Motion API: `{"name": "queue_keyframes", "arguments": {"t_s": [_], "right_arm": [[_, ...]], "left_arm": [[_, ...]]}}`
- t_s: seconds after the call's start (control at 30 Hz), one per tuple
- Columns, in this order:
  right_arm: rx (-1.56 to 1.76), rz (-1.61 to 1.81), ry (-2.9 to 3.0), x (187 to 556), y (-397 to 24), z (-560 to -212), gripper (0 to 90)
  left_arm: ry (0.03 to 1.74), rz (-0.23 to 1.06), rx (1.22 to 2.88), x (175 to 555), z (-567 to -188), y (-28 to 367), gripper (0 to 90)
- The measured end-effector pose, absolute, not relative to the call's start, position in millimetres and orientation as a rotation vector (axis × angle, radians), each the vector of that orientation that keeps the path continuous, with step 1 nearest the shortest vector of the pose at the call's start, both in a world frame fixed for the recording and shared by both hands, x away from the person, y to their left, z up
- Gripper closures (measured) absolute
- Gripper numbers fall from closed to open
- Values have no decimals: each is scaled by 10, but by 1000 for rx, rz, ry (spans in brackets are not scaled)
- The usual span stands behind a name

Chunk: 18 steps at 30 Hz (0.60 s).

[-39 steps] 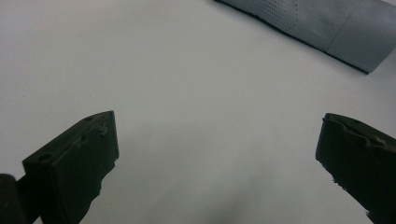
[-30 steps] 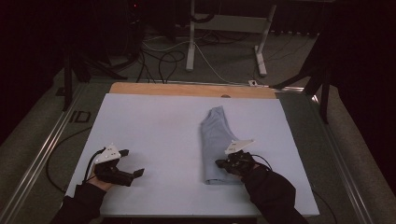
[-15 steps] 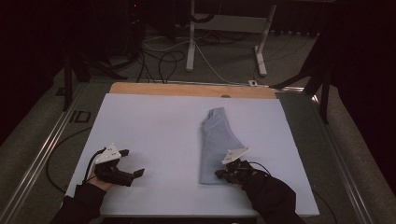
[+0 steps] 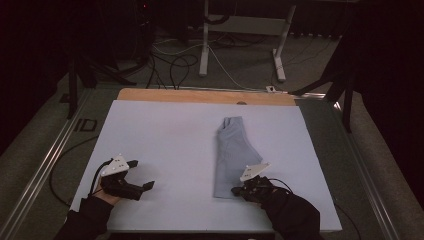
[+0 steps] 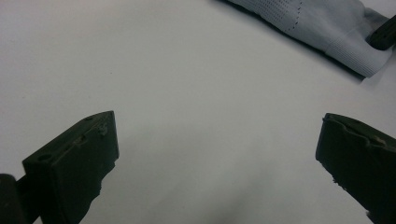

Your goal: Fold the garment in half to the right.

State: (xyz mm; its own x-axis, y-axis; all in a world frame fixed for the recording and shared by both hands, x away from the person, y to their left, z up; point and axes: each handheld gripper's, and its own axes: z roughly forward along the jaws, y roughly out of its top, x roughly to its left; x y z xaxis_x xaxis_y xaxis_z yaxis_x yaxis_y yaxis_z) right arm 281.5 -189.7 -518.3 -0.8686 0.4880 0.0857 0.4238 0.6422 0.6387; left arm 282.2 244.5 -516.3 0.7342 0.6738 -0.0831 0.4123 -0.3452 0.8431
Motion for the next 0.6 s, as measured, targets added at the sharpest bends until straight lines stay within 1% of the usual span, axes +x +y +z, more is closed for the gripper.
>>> {"name": "queue_keyframes", "arguments": {"t_s": [0.3, 0.47, 0.53, 0.6], "right_arm": [[774, 1072, 2750, 2848, -1910, -5180, 900], [782, 1116, 2729, 2890, -1912, -5089, 898], [780, 1132, 2708, 2908, -1922, -5052, 891], [789, 1153, 2690, 2929, -1937, -5020, 861]], "left_arm": [[815, 352, 1995, 2814, -5162, 2437, 2], [819, 351, 1992, 2817, -5161, 2450, 2], [826, 347, 1985, 2821, -5161, 2458, 2], [821, 351, 1987, 2814, -5160, 2456, 2]]}}
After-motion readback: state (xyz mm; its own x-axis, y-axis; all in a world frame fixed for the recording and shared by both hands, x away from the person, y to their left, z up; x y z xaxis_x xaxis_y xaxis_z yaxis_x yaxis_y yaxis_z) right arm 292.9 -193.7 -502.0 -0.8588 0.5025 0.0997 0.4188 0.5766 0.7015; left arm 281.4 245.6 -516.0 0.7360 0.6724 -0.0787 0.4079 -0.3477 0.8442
